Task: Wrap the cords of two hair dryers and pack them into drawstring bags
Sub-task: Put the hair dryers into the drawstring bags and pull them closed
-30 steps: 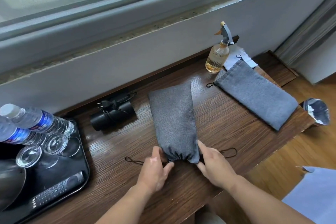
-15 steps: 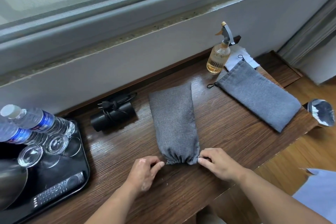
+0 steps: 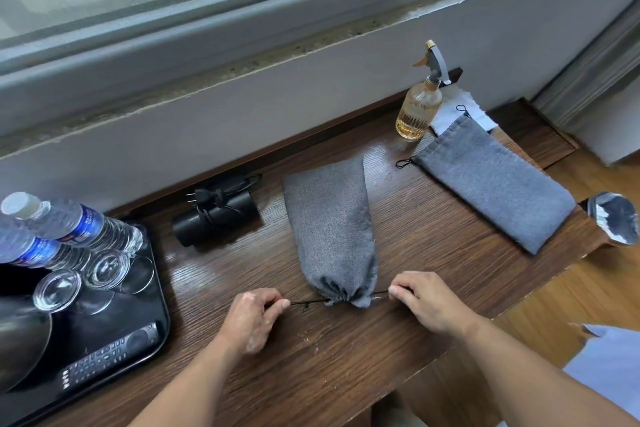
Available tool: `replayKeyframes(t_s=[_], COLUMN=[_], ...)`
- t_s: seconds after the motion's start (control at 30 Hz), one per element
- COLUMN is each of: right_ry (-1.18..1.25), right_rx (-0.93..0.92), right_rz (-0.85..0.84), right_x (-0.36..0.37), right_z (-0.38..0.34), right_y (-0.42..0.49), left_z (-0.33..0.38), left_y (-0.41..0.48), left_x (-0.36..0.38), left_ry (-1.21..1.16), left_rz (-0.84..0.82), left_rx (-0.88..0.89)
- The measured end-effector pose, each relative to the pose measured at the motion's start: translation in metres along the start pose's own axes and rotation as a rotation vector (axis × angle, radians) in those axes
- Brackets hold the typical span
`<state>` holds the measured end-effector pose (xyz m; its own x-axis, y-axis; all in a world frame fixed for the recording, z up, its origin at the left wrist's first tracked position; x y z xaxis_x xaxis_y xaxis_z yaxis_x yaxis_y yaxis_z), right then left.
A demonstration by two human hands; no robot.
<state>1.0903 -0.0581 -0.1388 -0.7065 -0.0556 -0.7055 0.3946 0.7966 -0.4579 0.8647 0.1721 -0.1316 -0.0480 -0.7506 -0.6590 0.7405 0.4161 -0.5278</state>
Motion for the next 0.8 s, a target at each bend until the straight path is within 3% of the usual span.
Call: replayKeyframes(t_s=[0.23,0.33,0.43,0.6,0.8], right_ry=[0.024,0.150,0.393,0.400,0.405], right_rx=[0.030,0.086,0.067,0.055,0.041], right_rz=[-0.077,-0.082,-0.074,-0.019,-0.026], right_x=[-0.001,-0.004,-0.004,-0.011,-0.041], right_z=[-0.004,-0.015,-0.032,-0.040,-0.015], right_y=[-0.003,-0.003,0.002,0.021,0.043], left_z=[0.003,0.010,0.036,0.059,0.097], left_y=[0.004,0.007,0.014,0.033,0.062], left_x=[0.011,0.011,0.020,0.028,0.027], left_ry=[-0.033,-0.442,-0.903,-0.855,-0.989], left_rz=[-0.012,0.028,-0.060,0.002,0.046], left_rx=[-0.063,-0.101,-0.160,-0.136,-0.138])
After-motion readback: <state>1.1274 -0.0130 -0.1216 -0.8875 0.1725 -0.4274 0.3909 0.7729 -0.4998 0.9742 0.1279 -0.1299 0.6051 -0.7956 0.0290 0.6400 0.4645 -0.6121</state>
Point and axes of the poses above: each hand's wrist, its own y-axis towards the middle knuckle, its own x-axis out of the palm, z = x × y, the point moved 6 cm from there along y, towards the middle knuckle, and after that the axes turned 5 degrees about -z, right-handed, at the moved point
